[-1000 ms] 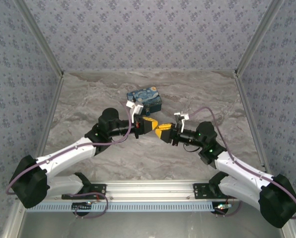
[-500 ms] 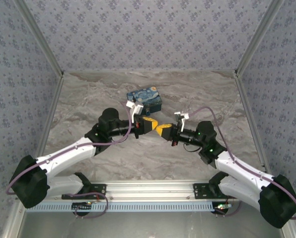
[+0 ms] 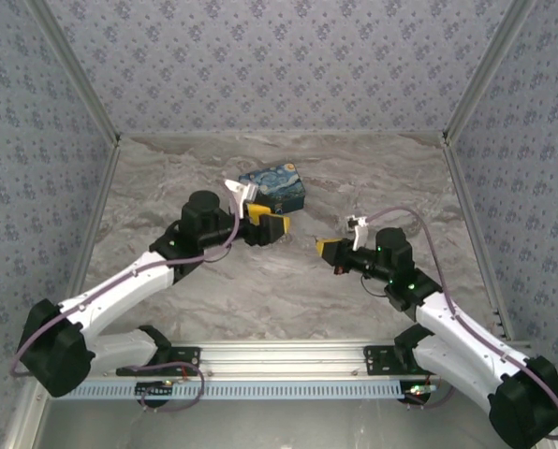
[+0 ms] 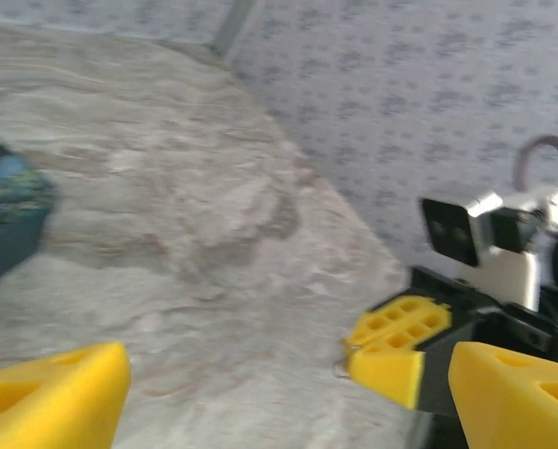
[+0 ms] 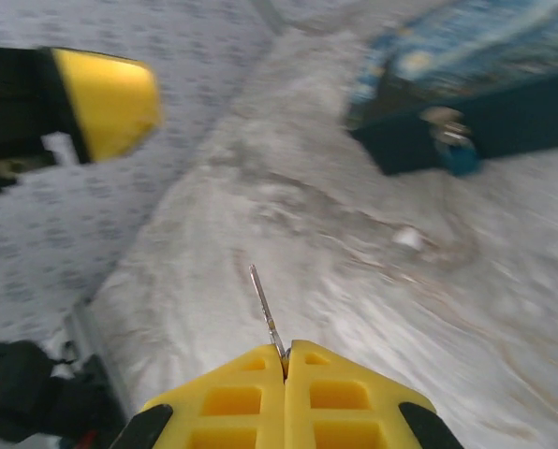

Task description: Unlock a padlock with a key

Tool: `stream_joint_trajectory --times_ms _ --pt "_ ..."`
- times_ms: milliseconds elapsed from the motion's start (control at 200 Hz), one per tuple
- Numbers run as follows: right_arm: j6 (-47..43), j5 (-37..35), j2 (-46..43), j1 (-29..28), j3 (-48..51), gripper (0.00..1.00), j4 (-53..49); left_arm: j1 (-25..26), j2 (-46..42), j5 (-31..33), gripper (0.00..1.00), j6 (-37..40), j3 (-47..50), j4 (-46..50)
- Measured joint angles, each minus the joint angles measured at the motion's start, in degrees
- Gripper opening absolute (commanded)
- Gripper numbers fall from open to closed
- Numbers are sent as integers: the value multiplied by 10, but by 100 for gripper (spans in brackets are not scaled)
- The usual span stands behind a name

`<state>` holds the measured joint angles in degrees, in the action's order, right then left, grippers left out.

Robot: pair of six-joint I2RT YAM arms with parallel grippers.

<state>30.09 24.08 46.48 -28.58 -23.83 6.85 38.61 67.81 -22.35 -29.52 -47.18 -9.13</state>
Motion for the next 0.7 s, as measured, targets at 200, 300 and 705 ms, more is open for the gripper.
stream_joint_trajectory --times_ms 200,300,705 --pt "-12 -60 3 19 -1 0 -113 -17 139 47 93 69 -134 104" --pt "-17 -82 3 19 -1 0 -151 -17 224 64 95 101 -218 153" --pt "-27 -128 -17 19 -1 0 -226 -4 473 117 92 168 -476 302"
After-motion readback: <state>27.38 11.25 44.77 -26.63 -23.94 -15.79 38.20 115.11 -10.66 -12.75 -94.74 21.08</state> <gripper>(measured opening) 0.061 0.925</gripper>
